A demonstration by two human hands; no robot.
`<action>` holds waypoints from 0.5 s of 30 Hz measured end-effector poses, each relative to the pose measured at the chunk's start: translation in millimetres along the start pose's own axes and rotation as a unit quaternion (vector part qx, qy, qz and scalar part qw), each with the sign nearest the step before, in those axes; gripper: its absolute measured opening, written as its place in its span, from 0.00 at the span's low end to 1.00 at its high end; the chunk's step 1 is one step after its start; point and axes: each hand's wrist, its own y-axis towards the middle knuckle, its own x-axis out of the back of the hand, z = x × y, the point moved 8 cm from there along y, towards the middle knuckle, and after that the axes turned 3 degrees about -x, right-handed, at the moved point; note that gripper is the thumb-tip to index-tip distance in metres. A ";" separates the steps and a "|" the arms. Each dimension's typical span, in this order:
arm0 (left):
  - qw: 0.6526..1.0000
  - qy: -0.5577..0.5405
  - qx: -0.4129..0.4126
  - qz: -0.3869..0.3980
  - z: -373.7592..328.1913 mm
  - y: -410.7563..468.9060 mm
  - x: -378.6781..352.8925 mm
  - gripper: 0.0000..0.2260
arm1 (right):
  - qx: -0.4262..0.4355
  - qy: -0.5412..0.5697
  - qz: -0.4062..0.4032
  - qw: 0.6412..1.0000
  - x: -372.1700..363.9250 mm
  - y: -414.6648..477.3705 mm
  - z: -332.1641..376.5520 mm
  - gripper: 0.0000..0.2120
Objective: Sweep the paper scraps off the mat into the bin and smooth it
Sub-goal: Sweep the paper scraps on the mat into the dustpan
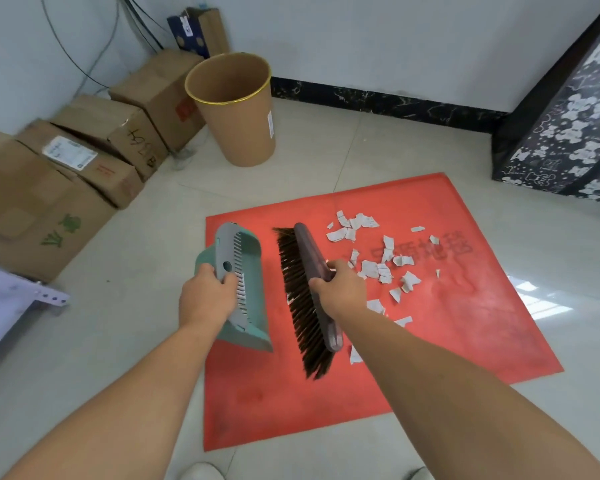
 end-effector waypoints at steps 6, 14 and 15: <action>0.999 -0.037 0.017 -0.034 15.4 5.3 6.0 0.08 | -0.025 0.065 0.018 0.997 -26.9 9.8 0.4 0.19; 0.999 0.026 -0.018 -0.029 31.3 -1.9 -0.8 0.10 | -0.027 0.068 0.064 0.995 -65.6 18.2 -3.3 0.20; 0.999 0.023 -0.018 -0.031 32.1 -2.0 -1.8 0.10 | -0.023 0.061 0.071 0.995 -69.4 20.3 -4.5 0.20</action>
